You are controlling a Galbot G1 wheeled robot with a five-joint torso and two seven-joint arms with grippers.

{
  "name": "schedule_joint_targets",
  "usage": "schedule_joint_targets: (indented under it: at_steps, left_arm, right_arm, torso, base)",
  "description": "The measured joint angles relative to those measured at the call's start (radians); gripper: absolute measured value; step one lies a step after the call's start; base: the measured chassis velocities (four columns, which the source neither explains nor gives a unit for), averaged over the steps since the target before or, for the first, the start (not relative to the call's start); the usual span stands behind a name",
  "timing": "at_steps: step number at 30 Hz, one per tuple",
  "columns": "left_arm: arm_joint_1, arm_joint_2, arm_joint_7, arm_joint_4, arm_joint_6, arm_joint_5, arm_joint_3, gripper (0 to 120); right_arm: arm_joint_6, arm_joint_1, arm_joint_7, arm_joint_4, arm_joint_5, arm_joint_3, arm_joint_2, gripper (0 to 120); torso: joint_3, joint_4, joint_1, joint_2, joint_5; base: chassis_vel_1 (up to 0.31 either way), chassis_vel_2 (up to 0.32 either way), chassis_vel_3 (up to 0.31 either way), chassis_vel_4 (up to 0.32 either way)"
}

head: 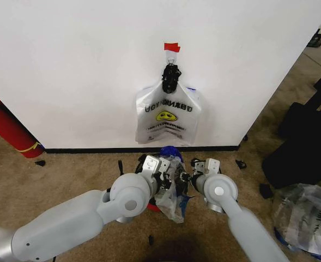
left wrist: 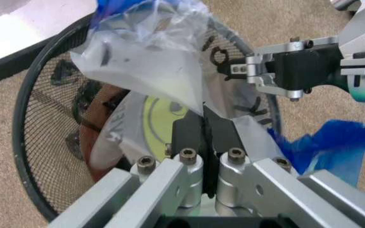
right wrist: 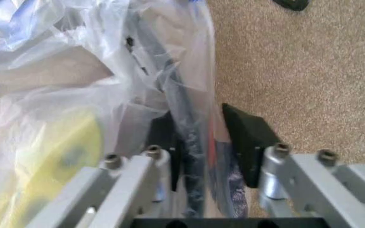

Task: Pick up the garbage bag from the wall and place it over the trash bin.

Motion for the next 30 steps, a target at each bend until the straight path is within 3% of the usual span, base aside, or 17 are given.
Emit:
schedule_joint_targets:
  at_steps: [4,6,15,30]
  left_arm:
    - [0.007,0.002,0.005,0.004,0.000,0.005,-0.008,0]
    - [0.011,0.004,0.008,0.007,0.000,0.011,-0.010,0]
    - [0.031,0.009,0.018,0.002,-0.009,0.031,-0.030,0]
    - [0.087,0.065,0.037,-0.004,-0.031,0.067,-0.139,0]
  right_arm:
    - [0.001,0.001,-0.002,-0.002,0.008,0.004,0.000,5]
    - [0.001,0.001,-0.003,-0.002,0.008,0.006,0.002,1]
    - [0.003,-0.024,-0.024,0.012,-0.023,0.026,0.008,1]
    - [0.045,-0.164,-0.221,0.131,-0.136,0.117,-0.008,1]
  torso:
    - [0.000,0.0000,0.000,0.000,0.0000]
    - [0.000,0.0000,0.000,0.000,0.0000]
    - [0.000,0.0000,0.000,0.000,0.0000]
    - [0.000,0.0000,0.000,0.000,-0.0001]
  base:
    - [0.000,0.000,0.000,0.000]
    - [0.000,0.000,0.000,0.000]
    - [0.000,0.000,0.000,0.000]
    - [0.000,0.000,0.000,0.000]
